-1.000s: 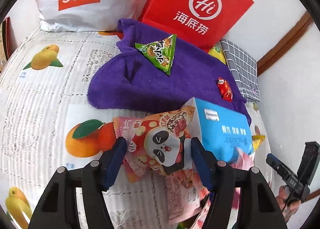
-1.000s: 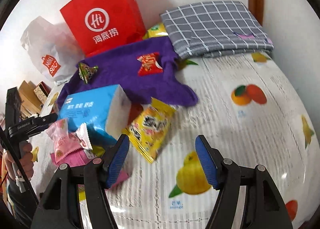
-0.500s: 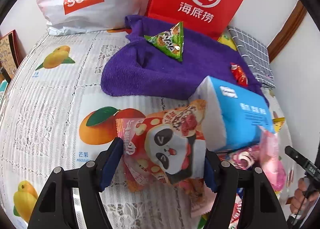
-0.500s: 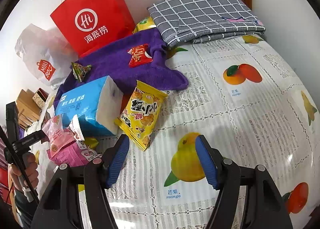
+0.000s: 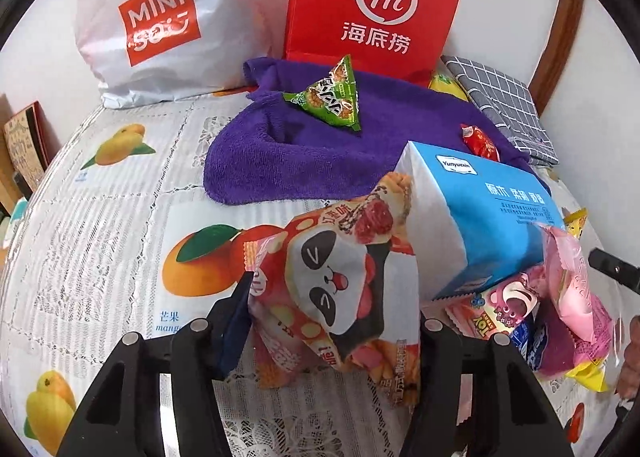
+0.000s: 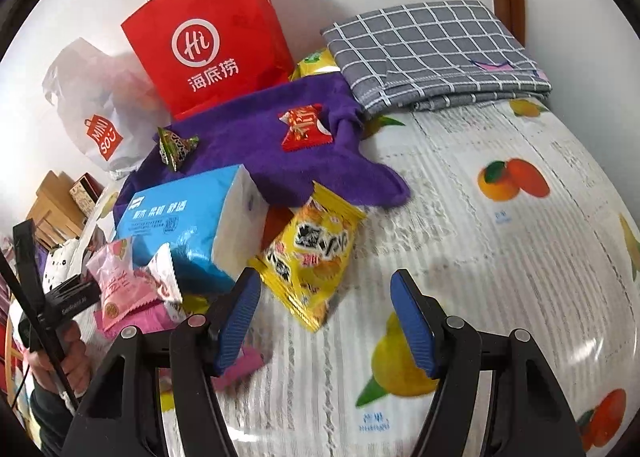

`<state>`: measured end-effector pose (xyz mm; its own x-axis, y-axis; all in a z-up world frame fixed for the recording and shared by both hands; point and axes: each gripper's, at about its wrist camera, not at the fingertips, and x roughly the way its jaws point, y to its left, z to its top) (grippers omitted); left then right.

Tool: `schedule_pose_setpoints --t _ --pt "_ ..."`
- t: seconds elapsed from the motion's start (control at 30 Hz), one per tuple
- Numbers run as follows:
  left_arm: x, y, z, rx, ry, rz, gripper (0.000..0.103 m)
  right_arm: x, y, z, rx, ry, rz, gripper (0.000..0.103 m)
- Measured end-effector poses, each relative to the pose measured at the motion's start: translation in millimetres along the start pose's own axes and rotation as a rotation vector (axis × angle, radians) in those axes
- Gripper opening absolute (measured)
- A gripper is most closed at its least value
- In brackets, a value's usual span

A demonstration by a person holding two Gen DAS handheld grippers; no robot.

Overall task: Organize snacks
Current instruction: 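Grasp pink panda-print bag with left gripper while right gripper grasps yellow triangular bag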

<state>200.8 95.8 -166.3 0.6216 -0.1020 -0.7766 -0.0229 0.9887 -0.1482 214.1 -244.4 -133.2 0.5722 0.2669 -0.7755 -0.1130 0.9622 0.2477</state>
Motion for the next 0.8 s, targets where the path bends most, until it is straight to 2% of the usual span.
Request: schedule_pose_setpoints --t 0.17,0.43,0.63,0.73,0.8 --pt "-4 5 -1 -0.040 -0.008 -0.050 0.056 18 5 7 -0.016 -0.014 -0.011 0.068" --pt "-3 7 0 -0.039 -0.007 -0.051 0.056 48 2 8 0.028 0.032 -0.003 0.068" --pt "-1 6 0 -0.029 -0.006 -0.043 0.056 56 11 6 -0.018 0.001 -0.047 0.068" --pt "-1 6 0 -0.030 -0.005 -0.044 0.056 58 17 4 -0.058 -0.015 -0.086 0.063" --pt "-1 6 0 -0.030 -0.005 -0.046 0.056 56 14 4 -0.051 -0.018 -0.083 0.058"
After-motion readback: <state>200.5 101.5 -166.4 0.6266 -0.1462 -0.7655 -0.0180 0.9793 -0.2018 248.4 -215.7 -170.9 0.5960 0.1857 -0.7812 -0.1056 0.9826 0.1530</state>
